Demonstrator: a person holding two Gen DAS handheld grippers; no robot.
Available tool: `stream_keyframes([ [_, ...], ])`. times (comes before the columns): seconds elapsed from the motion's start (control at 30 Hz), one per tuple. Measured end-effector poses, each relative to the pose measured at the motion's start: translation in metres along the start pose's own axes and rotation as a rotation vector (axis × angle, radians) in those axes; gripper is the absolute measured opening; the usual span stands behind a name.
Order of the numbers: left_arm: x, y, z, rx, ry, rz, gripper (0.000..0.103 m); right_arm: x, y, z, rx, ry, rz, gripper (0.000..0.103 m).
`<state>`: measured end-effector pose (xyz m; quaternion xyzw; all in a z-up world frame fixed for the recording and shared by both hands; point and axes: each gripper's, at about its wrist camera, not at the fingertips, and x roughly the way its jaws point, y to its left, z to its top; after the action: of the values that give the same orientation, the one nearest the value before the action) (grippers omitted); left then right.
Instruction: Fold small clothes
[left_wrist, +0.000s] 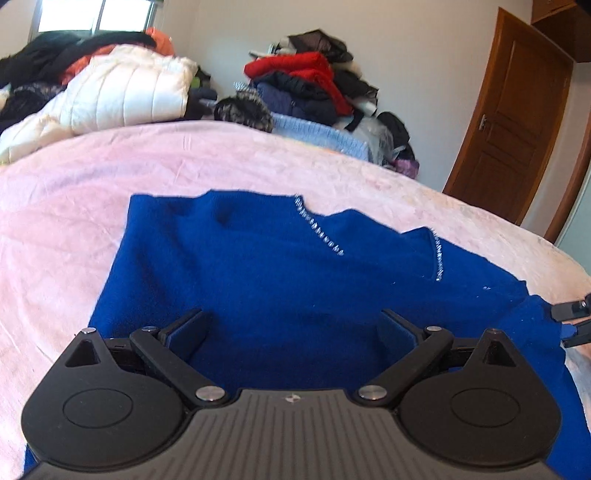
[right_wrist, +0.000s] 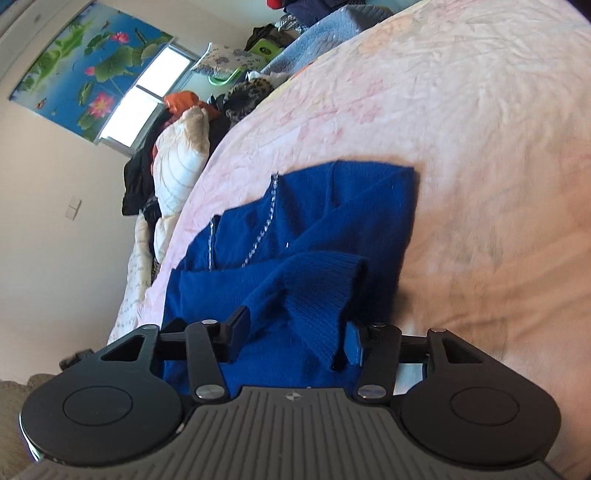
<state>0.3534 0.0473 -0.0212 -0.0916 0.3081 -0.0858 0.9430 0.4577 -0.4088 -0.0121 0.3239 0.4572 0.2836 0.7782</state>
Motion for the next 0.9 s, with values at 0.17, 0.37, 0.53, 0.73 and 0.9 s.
stream_keyframes([
  [0.17,0.002,-0.006,0.000,0.035,0.017,0.012,0.103,0.009,0.004,-0.005,-0.016,0.072,-0.068,0.008],
  [0.37,0.002,-0.005,0.001,0.030,0.017,0.007,0.103,-0.027,0.014,0.020,-0.101,0.061,-0.138,0.007],
  [0.53,0.003,-0.005,0.001,0.028,0.017,0.007,0.103,-0.043,-0.005,0.023,-0.068,0.114,-0.262,0.012],
  [0.73,0.003,-0.005,0.002,0.025,0.015,0.007,0.103,-0.050,0.007,0.024,-0.064,-0.070,-0.123,0.056],
  [0.9,0.002,-0.005,0.002,0.024,0.015,0.006,0.103,-0.013,0.016,0.033,-0.124,-0.040,-0.200,0.057],
])
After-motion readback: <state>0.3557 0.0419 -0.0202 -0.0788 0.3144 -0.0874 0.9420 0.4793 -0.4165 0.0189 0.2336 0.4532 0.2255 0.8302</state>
